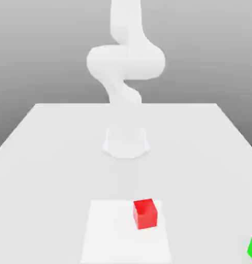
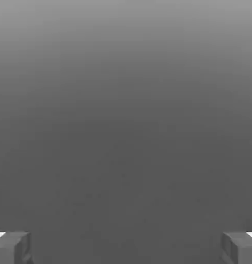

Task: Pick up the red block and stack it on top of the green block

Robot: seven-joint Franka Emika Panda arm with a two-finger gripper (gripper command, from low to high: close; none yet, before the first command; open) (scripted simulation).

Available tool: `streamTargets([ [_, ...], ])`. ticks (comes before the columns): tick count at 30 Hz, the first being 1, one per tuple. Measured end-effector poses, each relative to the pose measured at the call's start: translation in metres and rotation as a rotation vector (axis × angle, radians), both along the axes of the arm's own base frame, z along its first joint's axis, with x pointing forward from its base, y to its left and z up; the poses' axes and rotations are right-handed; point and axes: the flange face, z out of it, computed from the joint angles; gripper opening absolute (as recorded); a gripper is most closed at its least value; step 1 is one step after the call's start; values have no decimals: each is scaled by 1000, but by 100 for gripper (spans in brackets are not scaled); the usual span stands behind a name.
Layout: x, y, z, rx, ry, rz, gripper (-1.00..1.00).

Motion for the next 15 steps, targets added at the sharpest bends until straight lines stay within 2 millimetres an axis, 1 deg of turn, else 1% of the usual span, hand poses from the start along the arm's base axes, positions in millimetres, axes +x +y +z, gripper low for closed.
streamTargets([
  [3, 36, 7, -74, -2, 116, 36, 0],
  [5, 51, 13, -124, -6, 191, 58, 0],
  [7, 61, 20, -174, -12, 266, 80, 0],
  [9, 64, 26, -223, -20, 339, 102, 0],
  [11, 62, 32, -271, -30, 411, 122, 0],
  [13, 55, 37, -317, -43, 484, 142, 0],
  [15, 43, 41, -362, -57, 555, 162, 0],
])
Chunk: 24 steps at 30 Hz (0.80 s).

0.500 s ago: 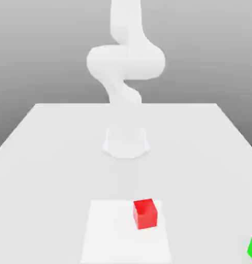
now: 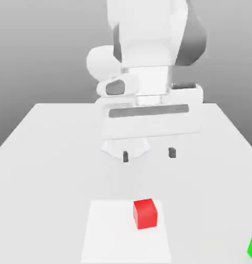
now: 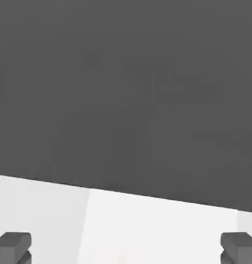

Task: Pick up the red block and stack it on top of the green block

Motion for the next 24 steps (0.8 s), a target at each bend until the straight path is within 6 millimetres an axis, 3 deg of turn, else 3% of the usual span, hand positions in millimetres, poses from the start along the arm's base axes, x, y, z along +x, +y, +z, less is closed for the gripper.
streamTargets([
  [4, -34, 5, -78, -33, 131, 41, 0],
  [10, -41, 4, -143, -39, 156, 48, 0],
  [11, -42, 4, -151, -39, 156, 48, -100],
  [18, -42, 5, -152, -39, 156, 48, -100],
  [24, -42, 5, -101, -39, 156, 48, -100],
])
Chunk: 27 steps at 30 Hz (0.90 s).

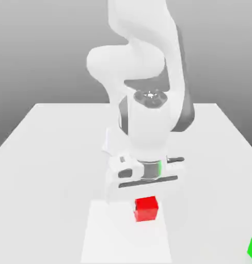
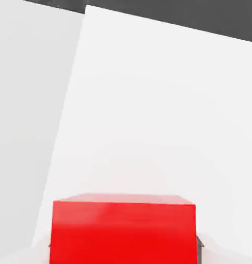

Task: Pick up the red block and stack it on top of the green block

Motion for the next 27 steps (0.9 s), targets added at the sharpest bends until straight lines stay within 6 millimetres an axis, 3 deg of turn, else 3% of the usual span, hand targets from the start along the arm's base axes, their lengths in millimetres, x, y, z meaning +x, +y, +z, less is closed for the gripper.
streamTargets([
  [2, 10, 16, 11, -2, 0, 82, -100],
  [9, 66, 102, 28, -10, 0, 517, -100],
  [14, 91, 180, 38, -7, 1, 845, -100],
  [18, 98, 248, 46, 0, 2, 1109, -100],
  [22, 100, 265, -4, 2, 2, 1172, -100],
  [23, 99, 266, -13, 2, 2, 1175, 100],
  [27, 99, 266, -13, 2, 2, 1175, 100],
])
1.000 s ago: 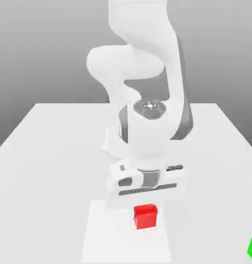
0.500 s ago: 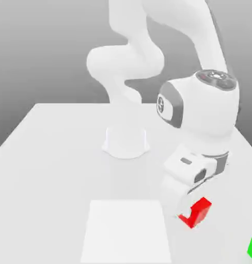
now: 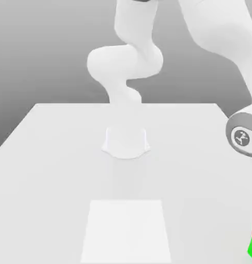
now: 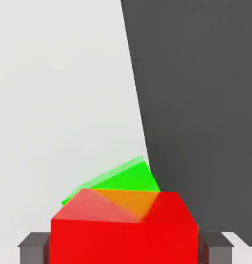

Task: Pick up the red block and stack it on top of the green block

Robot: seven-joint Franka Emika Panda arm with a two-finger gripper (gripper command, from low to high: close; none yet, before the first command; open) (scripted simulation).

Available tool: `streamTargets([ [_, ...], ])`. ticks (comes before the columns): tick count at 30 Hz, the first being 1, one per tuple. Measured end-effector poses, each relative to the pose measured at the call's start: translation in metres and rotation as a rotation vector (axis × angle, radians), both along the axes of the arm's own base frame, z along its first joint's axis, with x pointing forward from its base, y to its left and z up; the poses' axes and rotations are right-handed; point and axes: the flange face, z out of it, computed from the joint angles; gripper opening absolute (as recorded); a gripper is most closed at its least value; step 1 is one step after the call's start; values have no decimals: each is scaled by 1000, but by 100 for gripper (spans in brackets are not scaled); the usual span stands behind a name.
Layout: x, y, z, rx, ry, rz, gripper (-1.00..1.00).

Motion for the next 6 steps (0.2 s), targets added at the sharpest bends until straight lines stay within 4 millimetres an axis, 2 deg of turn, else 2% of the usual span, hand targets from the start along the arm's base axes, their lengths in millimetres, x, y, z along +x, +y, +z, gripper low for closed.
streamTargets([
  [2, 0, 0, -5, 0, -1, 1, 100],
  [3, 0, 1, 2, 0, -1, 2, 100],
  [6, 0, 1, 43, 0, -2, 2, 100],
])
